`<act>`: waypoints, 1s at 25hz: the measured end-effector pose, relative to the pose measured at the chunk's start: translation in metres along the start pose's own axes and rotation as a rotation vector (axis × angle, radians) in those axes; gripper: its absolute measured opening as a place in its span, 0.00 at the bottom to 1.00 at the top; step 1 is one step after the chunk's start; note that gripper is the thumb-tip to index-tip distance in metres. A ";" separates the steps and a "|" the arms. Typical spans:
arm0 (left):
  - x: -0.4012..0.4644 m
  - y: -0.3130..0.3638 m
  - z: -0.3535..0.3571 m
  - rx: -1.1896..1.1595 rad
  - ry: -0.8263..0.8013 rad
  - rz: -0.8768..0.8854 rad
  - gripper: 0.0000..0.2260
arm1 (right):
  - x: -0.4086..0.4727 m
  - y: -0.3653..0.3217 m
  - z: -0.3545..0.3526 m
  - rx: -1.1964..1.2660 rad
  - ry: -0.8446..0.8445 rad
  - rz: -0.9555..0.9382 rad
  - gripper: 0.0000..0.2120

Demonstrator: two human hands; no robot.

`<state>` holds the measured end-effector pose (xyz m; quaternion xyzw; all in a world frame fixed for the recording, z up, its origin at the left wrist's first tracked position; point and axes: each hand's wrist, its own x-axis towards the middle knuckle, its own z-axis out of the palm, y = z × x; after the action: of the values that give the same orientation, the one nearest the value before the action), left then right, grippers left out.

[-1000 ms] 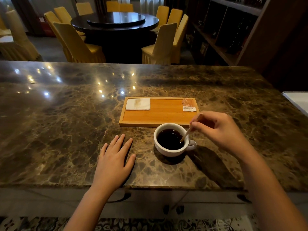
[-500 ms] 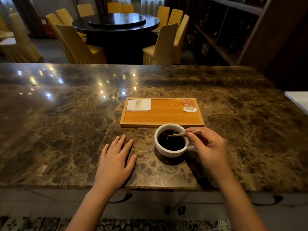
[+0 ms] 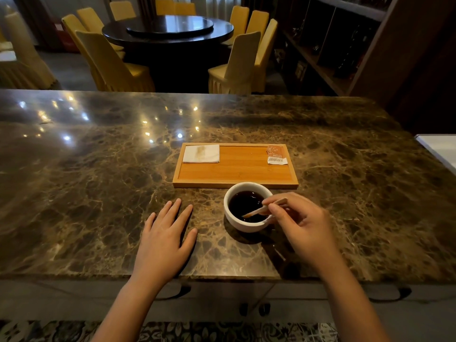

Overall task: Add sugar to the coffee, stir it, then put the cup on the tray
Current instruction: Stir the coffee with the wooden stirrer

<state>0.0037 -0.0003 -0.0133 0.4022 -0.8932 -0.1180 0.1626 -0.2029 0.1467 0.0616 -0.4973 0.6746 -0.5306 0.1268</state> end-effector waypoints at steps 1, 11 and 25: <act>0.000 0.001 0.000 -0.003 0.002 -0.002 0.24 | 0.000 0.000 0.003 0.047 0.006 0.000 0.07; 0.000 0.000 -0.001 -0.004 -0.001 -0.003 0.23 | 0.001 0.007 0.007 -0.272 0.066 -0.224 0.06; 0.000 0.000 0.001 -0.001 -0.003 -0.005 0.23 | 0.000 0.008 0.014 0.316 0.108 0.093 0.08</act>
<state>0.0034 -0.0007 -0.0140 0.4042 -0.8924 -0.1192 0.1612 -0.1972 0.1383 0.0496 -0.4102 0.6110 -0.6494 0.1915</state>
